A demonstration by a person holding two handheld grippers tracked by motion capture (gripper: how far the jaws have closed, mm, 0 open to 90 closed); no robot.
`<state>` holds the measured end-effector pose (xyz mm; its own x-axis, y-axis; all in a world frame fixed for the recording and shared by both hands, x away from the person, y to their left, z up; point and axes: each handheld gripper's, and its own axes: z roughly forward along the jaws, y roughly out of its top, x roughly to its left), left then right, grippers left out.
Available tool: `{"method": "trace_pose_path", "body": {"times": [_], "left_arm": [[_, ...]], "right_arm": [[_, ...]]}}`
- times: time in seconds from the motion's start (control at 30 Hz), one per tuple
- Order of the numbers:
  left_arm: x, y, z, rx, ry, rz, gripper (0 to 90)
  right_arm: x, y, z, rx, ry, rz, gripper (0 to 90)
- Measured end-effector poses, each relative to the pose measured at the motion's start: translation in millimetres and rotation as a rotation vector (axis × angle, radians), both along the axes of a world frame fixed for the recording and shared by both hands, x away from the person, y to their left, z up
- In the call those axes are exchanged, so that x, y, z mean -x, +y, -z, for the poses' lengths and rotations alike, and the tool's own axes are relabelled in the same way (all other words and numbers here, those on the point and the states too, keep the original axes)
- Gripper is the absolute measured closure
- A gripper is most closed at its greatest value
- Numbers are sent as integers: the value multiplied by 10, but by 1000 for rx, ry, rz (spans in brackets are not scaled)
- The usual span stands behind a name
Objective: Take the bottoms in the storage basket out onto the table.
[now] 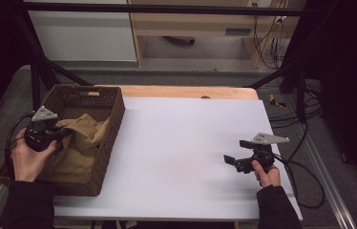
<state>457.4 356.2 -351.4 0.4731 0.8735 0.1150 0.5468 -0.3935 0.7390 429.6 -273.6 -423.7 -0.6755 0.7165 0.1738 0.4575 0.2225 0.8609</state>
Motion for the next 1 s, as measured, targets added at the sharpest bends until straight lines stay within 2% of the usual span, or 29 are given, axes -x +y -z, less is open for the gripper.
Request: {"method": "trace_pose_path", "body": {"times": [0.47, 1.0], "left_arm": [[87, 40, -125, 40, -25, 0, 867], [158, 61, -242, 52, -39, 5, 867]], "right_arm": [[-3, 5, 4, 3, 3, -1, 46], [-3, 0, 2, 2, -2, 2, 45]]}}
